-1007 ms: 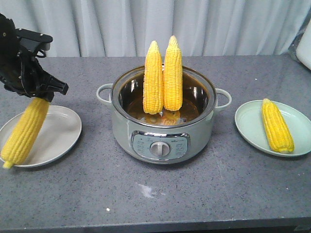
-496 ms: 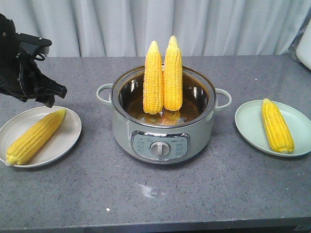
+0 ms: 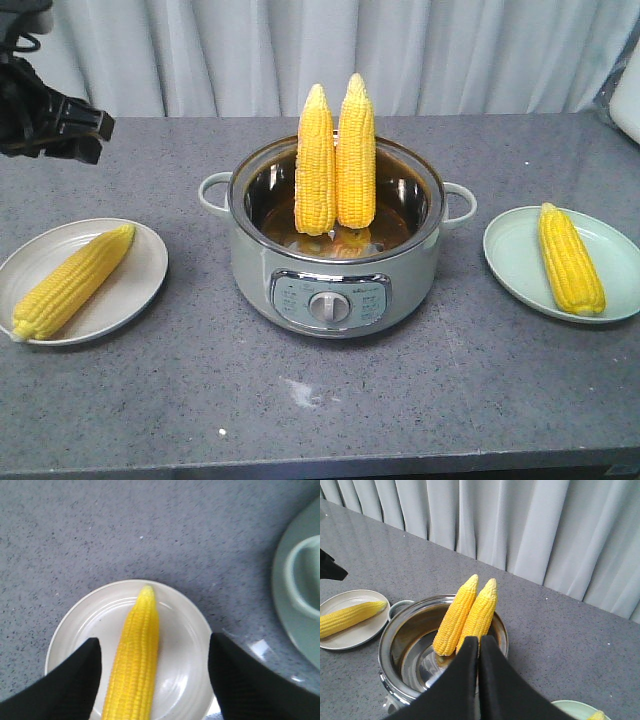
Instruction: Distribute corn equally
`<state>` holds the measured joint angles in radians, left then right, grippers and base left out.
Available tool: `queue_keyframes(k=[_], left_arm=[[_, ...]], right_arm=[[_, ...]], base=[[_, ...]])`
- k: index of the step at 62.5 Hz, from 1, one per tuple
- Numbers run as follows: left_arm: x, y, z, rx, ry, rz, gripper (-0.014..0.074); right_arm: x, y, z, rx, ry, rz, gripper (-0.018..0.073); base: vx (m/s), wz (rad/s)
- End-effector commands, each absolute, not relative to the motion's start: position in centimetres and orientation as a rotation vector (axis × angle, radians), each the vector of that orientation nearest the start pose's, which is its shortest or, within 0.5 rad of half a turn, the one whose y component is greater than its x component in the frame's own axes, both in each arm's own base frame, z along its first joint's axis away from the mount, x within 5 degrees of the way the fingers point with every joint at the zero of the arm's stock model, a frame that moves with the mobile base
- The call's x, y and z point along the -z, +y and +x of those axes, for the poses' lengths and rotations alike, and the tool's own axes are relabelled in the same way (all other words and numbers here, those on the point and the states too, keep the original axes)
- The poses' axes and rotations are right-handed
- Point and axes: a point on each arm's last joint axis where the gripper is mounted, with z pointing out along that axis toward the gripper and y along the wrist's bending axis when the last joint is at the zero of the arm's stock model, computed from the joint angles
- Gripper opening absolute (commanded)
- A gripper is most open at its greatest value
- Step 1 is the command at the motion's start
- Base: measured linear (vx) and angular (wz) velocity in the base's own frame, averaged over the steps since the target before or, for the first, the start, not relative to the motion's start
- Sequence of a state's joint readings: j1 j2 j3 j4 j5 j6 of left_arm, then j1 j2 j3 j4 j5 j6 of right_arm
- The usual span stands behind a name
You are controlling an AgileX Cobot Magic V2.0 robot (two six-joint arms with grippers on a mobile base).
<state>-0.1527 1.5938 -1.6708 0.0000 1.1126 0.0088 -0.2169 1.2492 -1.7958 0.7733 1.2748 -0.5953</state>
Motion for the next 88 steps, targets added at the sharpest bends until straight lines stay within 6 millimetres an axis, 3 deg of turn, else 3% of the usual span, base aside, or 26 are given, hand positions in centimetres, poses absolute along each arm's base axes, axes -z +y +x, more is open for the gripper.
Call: queue_keyframes(k=[1,13,21,27,33,42,49,59,65,78,88], left_arm=[[-44.0,-5.7,31.0,0.187,2.331,0.215,0.0438],[-47.4,-6.4,27.8,0.347,2.162,0.281,0.0438],[-48.2,-6.7,27.2,0.392,2.101,0.297,0.0438],[-48.2,-6.7,27.3,0.398,2.099,0.296,0.0438],[-48.2,-6.7,27.3,0.398,2.099,0.296,0.0438],[-48.2,-6.7,27.3,0.399,2.101,0.296,0.0438],[-48.1,-6.7,27.2,0.4,2.113,0.301,0.0438],[-48.0,-6.8,27.1,0.401,2.122,0.304,0.0438],[-48.0,-6.8,27.1,0.401,2.122,0.304,0.0438],[-48.0,-6.8,27.1,0.402,2.123,0.302,0.0438],[-48.0,-6.8,27.1,0.402,2.126,0.303,0.0438]], right_arm=[[-54.5,2.1,19.2,-0.441,1.867,-0.537,-0.0004],[-54.6,2.1,19.4,-0.433,1.852,-0.53,-0.0001],[-54.6,2.2,20.5,-0.484,1.817,-0.551,0.0026],[-54.1,2.3,22.1,-0.538,1.787,-0.604,0.01],[-53.5,2.3,23.9,-0.627,1.759,-0.617,0.0257],[-53.0,1.7,26.9,-0.668,1.688,-0.55,0.0579],[-53.5,1.0,28.6,-0.679,1.598,-0.41,0.0731],[-53.6,0.8,30.1,-0.752,1.491,-0.37,0.0717],[-52.9,2.3,31.4,-0.788,1.465,-0.423,0.0707],[-51.2,7.2,35.7,-0.686,1.535,-0.57,0.0705],[-48.4,8.8,39.4,-0.663,1.648,-0.581,0.07]], base=[[0.0,0.0],[0.0,0.0],[0.0,0.0],[0.0,0.0],[0.0,0.0],[0.0,0.0],[0.0,0.0],[0.0,0.0],[0.0,0.0],[0.0,0.0],[0.0,0.0]])
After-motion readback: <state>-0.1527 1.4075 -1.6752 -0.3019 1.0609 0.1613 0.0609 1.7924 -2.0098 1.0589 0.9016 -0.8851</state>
